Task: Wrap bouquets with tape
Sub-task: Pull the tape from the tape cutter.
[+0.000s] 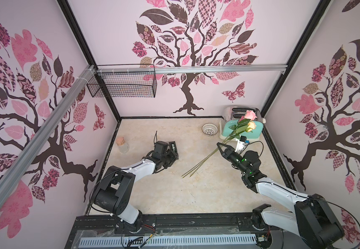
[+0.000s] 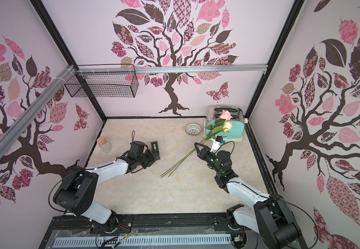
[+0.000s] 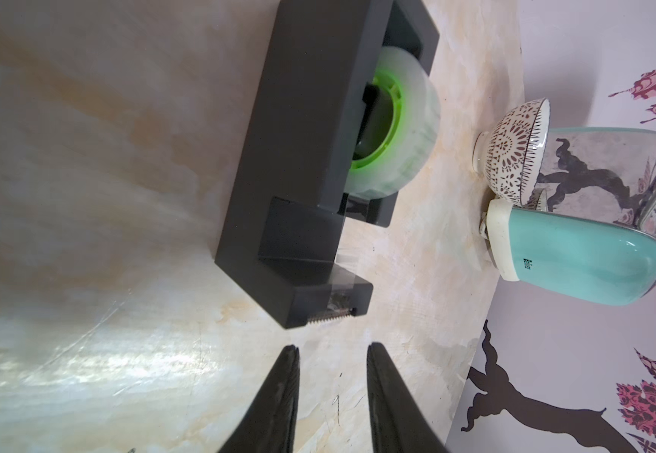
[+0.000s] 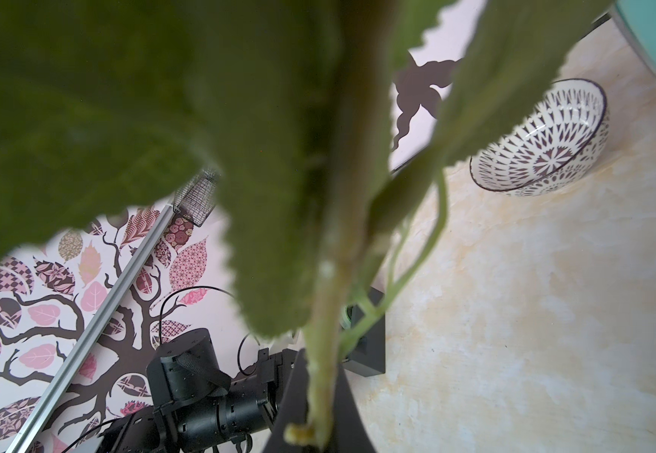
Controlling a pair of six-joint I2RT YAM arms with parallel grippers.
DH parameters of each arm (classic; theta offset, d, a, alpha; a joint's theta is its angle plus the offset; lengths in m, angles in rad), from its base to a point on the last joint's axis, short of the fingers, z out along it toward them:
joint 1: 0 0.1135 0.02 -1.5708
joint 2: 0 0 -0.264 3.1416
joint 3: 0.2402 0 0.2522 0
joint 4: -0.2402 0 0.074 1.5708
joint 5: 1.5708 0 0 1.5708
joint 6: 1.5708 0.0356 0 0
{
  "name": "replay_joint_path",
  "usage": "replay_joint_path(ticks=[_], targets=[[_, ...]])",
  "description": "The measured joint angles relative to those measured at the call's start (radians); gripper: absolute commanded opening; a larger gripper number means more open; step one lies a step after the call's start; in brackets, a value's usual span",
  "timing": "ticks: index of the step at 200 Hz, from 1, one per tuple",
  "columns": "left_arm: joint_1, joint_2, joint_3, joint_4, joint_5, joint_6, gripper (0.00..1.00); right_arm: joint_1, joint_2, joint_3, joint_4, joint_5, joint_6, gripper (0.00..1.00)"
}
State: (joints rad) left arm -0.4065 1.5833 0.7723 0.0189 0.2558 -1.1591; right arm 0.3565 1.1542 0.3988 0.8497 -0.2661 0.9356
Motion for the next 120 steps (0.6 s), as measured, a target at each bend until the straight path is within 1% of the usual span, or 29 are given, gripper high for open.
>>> replay_joint_path(ticks=[80,102,120], targets=[[0.010,0.021,0.000,0.014,0.000,0.000,0.29,0.000,0.000,0.000,0.001,-0.014,0.000,0.00],[0.010,0.021,0.000,0.021,0.000,0.004,0.20,0.000,0.000,0.000,0.002,-0.016,0.000,0.00],[0.010,0.020,0.000,0.038,0.003,0.002,0.06,0.000,0.000,0.000,0.004,-0.019,0.001,0.00]])
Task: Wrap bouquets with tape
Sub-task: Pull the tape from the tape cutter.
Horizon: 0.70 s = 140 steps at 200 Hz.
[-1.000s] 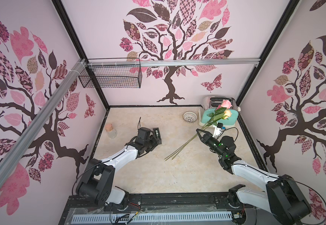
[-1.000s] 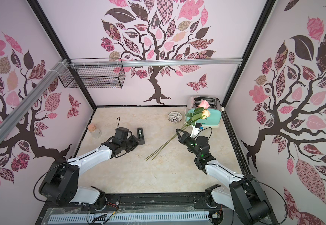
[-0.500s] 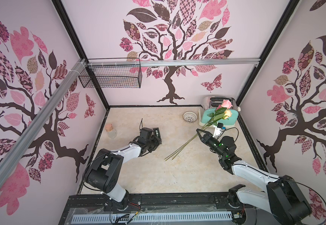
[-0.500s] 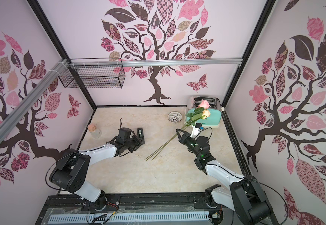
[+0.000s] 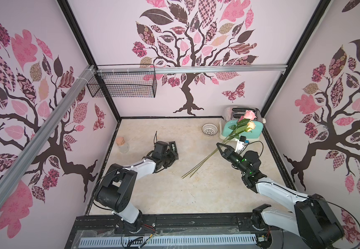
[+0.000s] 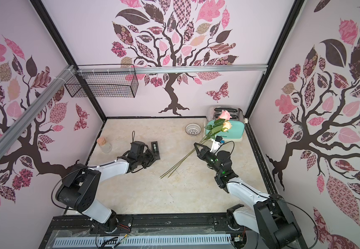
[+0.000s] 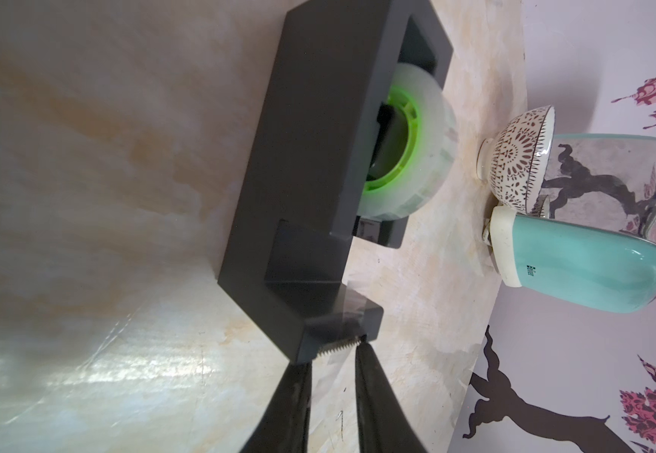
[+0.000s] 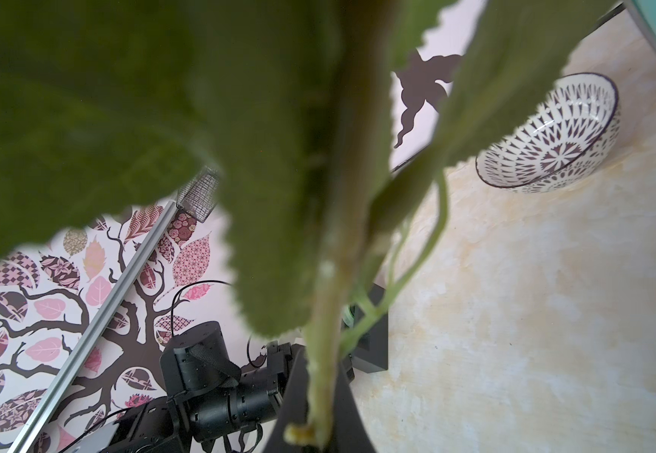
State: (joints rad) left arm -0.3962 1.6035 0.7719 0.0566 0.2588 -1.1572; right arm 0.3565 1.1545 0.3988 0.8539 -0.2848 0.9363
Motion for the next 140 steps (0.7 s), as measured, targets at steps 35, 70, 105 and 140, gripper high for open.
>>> replay_joint_path(ticks=[35,70,105,140], targets=[[0.000,-0.004,0.000,0.008,0.010,0.000,0.00,0.000,0.002,0.000,0.003,0.000,0.000,0.00],[0.002,-0.019,0.002,0.001,0.022,-0.032,0.00,0.000,0.019,0.000,0.022,0.000,0.006,0.00],[0.003,-0.019,0.029,-0.019,0.042,-0.087,0.00,0.000,0.086,0.000,0.082,-0.008,0.044,0.00],[0.003,-0.027,0.091,-0.038,0.064,-0.128,0.00,0.000,0.138,0.000,0.122,-0.024,0.077,0.00]])
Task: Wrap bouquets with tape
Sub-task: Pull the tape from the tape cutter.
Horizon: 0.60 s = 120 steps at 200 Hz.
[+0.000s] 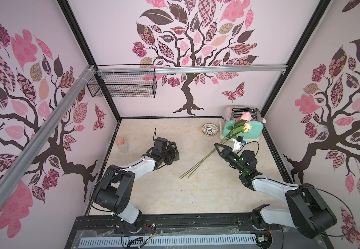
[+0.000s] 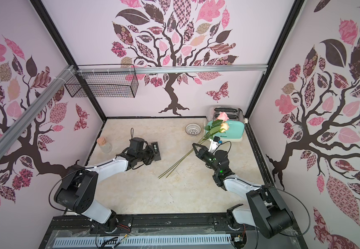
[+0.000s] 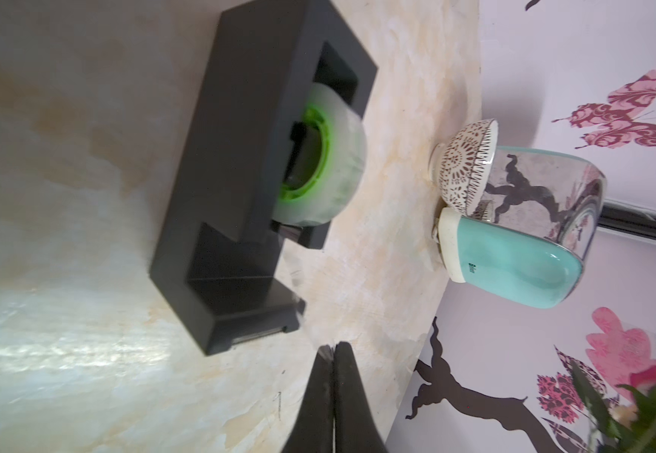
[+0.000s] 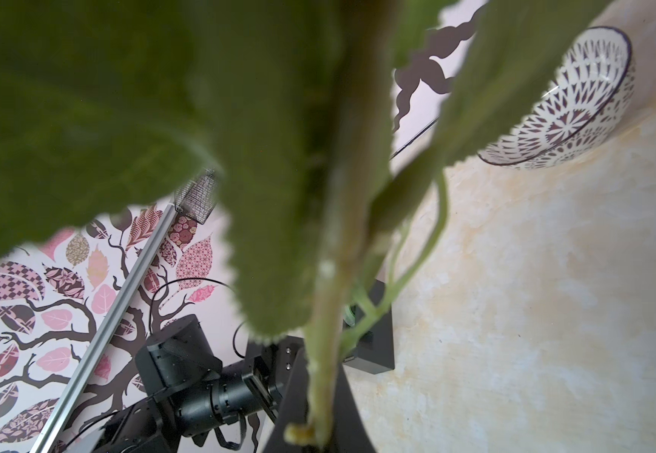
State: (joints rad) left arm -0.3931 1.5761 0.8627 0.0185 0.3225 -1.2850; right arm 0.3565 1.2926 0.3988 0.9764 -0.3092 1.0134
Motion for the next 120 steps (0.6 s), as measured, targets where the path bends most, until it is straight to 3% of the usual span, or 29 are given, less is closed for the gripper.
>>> replay_joint_path(ticks=[72,120], targets=[[0.002,-0.006,0.096,-0.037,0.008,-0.045,0.00,0.014,0.036,-0.008,0.100,0.024,0.024,0.00],[0.001,-0.006,0.096,-0.043,0.020,-0.078,0.00,0.155,0.179,-0.033,0.252,0.163,0.095,0.00]])
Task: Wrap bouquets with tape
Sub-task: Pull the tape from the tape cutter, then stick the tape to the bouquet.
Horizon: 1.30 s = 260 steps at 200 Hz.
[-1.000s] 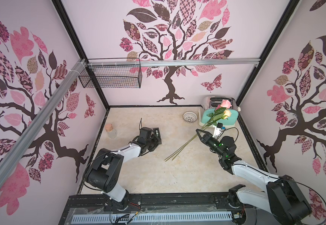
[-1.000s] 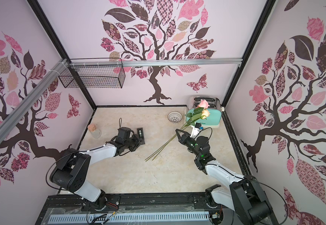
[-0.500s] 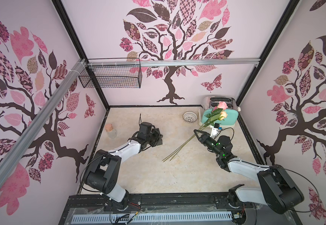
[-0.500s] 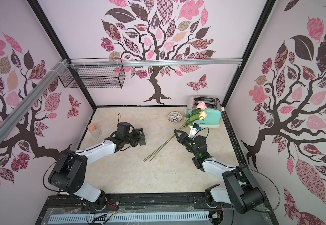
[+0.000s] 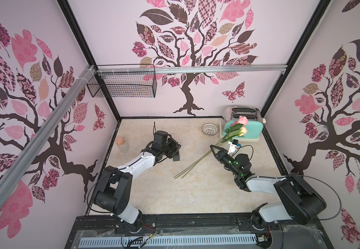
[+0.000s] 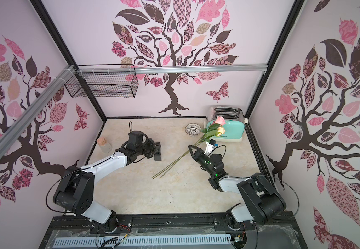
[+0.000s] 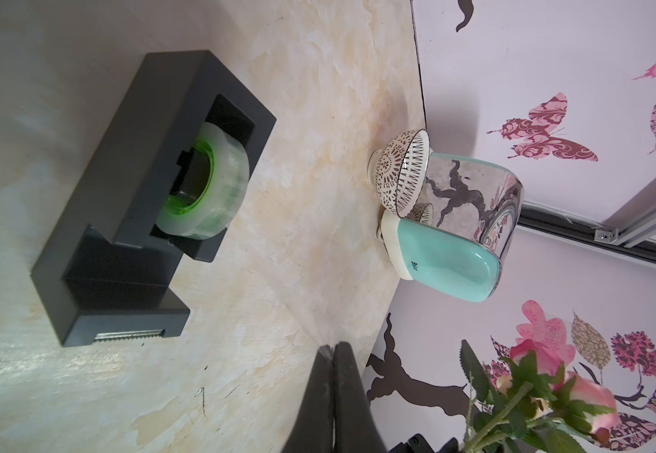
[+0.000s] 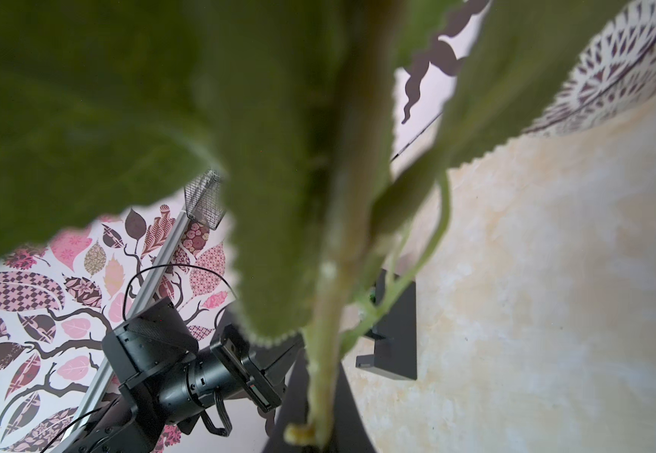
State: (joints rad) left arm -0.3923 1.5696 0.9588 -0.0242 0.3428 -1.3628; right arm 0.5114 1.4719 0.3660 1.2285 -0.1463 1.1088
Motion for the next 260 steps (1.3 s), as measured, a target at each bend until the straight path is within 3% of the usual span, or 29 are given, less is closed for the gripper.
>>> replay_joint_path(ticks=[117,260], targets=[[0.019,-0.002,0.022,-0.045,0.024,-0.025,0.00,0.195,0.415,0.120,0.337,0.363,0.252,0.00],[0.035,-0.011,0.023,-0.043,0.053,-0.109,0.00,0.335,0.666,0.412,0.389,0.642,0.257,0.00]])
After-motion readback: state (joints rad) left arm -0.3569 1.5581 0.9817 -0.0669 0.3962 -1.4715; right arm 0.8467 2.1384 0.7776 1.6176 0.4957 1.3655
